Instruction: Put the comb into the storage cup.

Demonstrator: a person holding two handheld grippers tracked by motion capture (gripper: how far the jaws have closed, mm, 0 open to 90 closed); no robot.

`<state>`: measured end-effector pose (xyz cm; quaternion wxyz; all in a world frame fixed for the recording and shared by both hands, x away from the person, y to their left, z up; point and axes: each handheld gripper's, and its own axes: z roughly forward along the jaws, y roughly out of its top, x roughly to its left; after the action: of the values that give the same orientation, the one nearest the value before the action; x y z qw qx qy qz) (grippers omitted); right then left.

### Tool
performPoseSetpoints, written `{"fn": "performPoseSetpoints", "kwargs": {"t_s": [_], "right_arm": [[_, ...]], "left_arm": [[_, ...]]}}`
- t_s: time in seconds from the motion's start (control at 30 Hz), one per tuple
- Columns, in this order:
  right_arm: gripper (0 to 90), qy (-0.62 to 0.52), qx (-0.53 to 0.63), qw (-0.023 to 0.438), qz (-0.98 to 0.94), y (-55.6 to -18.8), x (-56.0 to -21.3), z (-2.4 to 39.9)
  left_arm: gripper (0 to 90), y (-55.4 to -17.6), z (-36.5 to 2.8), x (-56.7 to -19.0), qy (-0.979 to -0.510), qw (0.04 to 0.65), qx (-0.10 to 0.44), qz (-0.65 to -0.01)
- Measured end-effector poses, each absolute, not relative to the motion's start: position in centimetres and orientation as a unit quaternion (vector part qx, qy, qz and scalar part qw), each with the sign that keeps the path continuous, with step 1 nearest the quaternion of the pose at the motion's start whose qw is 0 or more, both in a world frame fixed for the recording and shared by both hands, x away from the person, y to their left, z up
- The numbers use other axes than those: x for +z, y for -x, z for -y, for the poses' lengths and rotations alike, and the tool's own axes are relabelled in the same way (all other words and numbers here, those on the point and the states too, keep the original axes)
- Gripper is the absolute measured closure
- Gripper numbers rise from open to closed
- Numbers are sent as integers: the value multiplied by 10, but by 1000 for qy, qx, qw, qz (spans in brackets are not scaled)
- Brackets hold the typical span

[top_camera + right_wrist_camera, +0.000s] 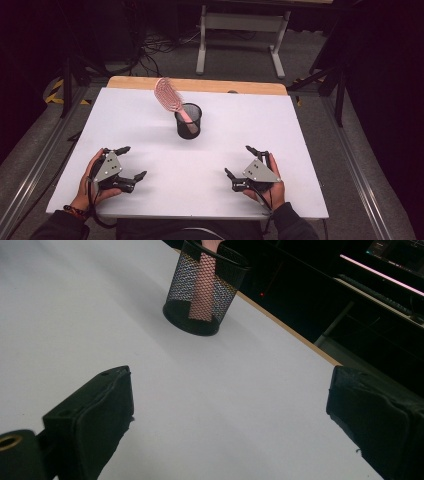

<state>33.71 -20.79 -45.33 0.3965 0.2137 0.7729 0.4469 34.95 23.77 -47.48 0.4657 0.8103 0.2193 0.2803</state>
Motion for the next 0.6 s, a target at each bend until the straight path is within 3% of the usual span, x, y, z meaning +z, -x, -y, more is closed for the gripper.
{"fn": "performPoseSetpoints", "kwargs": {"t_s": [0.6], "right_arm": [[56,-210,451,392,-774,-337,-454,208]], "left_arm": [[52,-343,-252,-480,-809,462,275,-238]]}}
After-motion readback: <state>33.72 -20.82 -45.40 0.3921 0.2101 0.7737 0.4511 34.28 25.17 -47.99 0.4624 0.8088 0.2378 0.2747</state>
